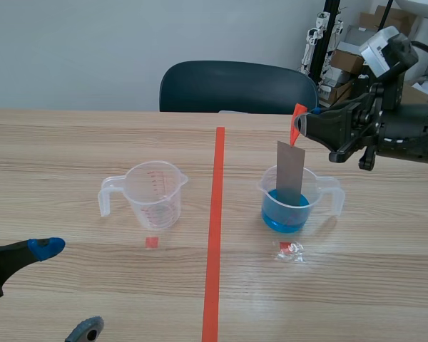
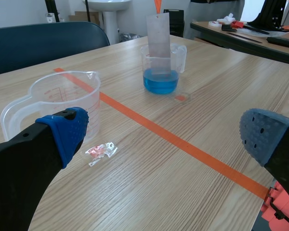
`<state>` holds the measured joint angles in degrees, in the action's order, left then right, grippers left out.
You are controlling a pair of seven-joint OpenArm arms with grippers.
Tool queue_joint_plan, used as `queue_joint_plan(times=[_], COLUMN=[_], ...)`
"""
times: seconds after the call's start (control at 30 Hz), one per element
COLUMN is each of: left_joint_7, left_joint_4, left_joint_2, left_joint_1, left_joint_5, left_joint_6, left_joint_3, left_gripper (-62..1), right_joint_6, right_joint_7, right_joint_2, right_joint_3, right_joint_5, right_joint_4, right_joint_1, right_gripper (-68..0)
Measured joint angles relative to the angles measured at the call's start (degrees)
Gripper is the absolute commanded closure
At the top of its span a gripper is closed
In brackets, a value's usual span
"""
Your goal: Do the redox reaction experiment. hold the plate still in the solution
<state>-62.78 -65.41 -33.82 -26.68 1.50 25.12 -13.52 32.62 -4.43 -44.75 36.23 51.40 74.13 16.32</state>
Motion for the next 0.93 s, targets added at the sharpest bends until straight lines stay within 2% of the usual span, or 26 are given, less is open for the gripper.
queue_joint_plan(times=[0.93], left_joint_7=[0.0], left_joint_4=[0.0], left_joint_2=[0.0], left_joint_1=[0.0], left_joint_5=[0.0], left_joint_6=[0.0], left_joint_3=[0.0], left_gripper=[-62.3], right_joint_6=[0.0], right_joint_7=[-0.6], right_joint_2=[0.0], right_joint_3=[0.0], right_joint_5=[-0.5], right_joint_4=[0.0], right_joint_1=[0.0], right_gripper=[-0.4])
